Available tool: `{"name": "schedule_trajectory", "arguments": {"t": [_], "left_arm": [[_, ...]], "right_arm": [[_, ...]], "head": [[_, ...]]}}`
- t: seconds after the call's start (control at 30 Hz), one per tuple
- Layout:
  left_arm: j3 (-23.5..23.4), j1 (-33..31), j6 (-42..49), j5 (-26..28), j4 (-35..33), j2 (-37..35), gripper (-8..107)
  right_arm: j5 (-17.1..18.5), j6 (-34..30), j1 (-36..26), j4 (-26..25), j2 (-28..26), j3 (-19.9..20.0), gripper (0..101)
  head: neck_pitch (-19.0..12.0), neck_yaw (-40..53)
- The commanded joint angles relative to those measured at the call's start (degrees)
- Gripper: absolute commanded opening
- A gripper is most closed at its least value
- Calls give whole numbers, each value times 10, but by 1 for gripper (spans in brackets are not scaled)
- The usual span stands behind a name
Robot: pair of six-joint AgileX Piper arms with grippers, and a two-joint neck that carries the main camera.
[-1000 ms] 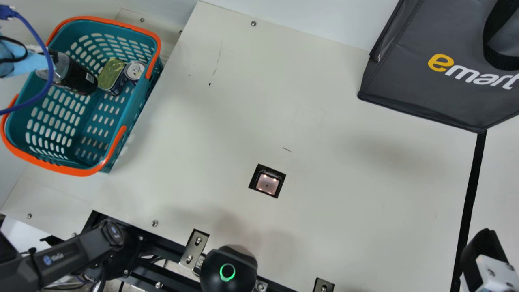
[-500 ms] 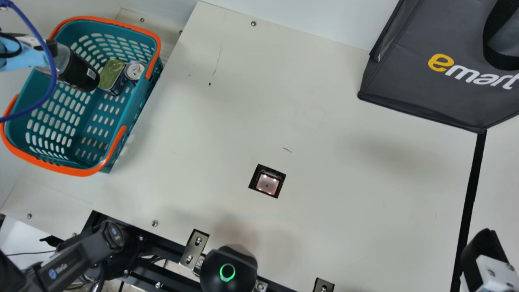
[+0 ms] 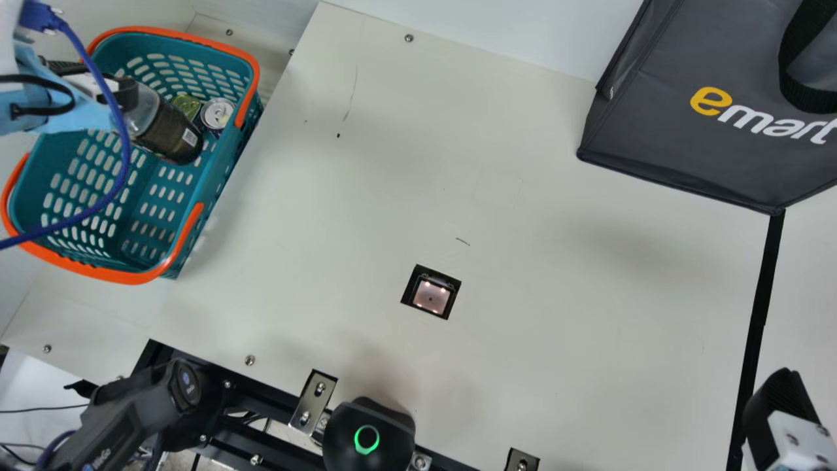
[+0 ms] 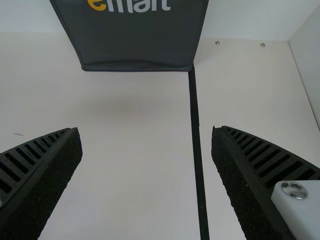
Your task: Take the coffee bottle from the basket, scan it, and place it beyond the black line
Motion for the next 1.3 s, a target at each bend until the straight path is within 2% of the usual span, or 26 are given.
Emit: {"name": "schedule_trajectory", "arguments": {"t": [0.0, 0.47, 0.97, 1.27], "left_arm": [[3, -16, -4, 2, -1, -6, 10], [32, -142, -41, -2, -3, -44, 10], [67, -314, -121, -65, 25, -46, 10], [90, -388, -148, -116, 41, -28, 10]], "right_arm": [[0, 0, 0, 0, 0, 0, 91], [0, 0, 0, 0, 0, 0, 91], [0, 0, 0, 0, 0, 0, 91], [-1, 0, 0, 0, 0, 0, 91]], "head": [[-15, 1], [-15, 1], [-15, 1], [-15, 1]]}}
